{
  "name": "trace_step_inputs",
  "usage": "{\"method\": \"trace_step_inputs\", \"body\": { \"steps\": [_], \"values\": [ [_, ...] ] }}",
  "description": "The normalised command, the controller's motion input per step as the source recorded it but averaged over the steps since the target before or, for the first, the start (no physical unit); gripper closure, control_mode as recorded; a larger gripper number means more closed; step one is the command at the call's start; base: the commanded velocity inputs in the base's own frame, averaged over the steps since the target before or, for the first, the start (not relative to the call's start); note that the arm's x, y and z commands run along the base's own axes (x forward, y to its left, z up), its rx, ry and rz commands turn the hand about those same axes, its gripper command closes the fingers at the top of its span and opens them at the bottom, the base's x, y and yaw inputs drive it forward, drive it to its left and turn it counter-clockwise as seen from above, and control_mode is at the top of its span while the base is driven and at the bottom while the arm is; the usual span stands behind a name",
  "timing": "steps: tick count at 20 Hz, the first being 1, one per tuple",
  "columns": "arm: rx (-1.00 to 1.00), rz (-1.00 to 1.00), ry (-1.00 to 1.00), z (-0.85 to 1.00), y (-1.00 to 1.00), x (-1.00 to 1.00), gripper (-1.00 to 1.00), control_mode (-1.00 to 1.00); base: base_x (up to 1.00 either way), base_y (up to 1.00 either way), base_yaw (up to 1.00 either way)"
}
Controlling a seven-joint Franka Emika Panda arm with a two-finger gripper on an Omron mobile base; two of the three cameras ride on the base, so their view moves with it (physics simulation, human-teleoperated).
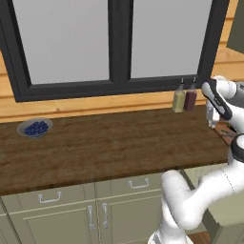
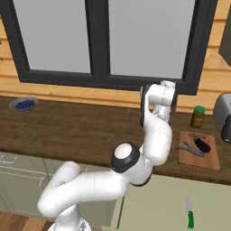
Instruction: Place the appropriate cutting tool for cutting the eggplant skin on the cutting board.
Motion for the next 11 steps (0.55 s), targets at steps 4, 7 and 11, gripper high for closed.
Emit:
{"method": "trace_step_inputs", "body": {
  "steps": [4,7,11],
  "values": [
    [-0.2,0.0,-0.32,0.03,0.99,-0.99,-1.0,-1.0,0.0,0.0,0.0],
    [-0.17,0.0,-0.35,0.15,0.98,-0.98,-1.0,-1.0,0.0,0.0,0.0],
    [-0.15,0.0,-0.36,0.28,0.99,-0.9,-1.0,-1.0,0.0,0.0,0.0]
  ]
}}
